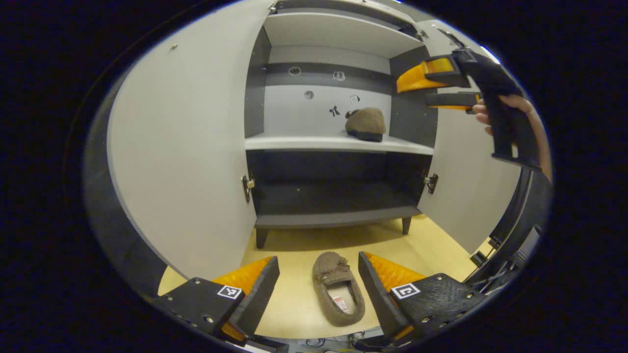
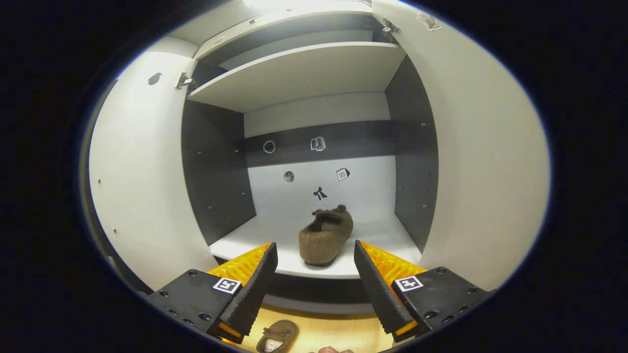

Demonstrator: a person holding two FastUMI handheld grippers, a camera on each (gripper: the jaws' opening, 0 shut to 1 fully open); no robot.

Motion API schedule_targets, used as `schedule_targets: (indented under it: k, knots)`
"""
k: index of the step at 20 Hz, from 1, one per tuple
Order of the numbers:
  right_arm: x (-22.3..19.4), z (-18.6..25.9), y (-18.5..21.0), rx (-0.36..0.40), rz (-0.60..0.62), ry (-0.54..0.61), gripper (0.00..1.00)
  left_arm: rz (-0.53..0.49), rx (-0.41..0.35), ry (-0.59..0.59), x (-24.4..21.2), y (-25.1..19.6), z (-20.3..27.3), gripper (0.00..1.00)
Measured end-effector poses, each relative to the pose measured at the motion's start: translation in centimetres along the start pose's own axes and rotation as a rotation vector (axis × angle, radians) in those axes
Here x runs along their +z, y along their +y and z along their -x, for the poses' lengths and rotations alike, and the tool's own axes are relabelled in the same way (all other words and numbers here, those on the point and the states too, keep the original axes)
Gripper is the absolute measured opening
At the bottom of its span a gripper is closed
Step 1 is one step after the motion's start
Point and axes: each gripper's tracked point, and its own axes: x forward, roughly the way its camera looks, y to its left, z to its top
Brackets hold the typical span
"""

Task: Grab one shoe with the right hand and put it into the shoe cabinet, grab the other shoe with the left hand and put it into the shoe cabinet; then close the right door with the right hand and the left door with the left hand.

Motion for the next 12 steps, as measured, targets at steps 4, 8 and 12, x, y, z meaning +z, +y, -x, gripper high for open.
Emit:
schedule_targets:
  k: [4, 8, 12]
  knots:
    - [-3.8, 4.4, 0.5, -0.018, -0.016, 0.044, 0.98, -0.003, -0.037, 0.132, -4.7, 0.3, -2.9, 0.94]
    - [-6.4, 8.5, 0.1, -0.063, -0.015, 0.063, 0.98, -0.023, -0.040, 0.247, -9.4, 0.6, -6.4, 0.94]
    - [-8.5, 13.6, -1.5, -0.128, 0.007, 0.090, 0.98, -0.010, -0.061, 0.342, -12.6, 0.7, -9.3, 0.99]
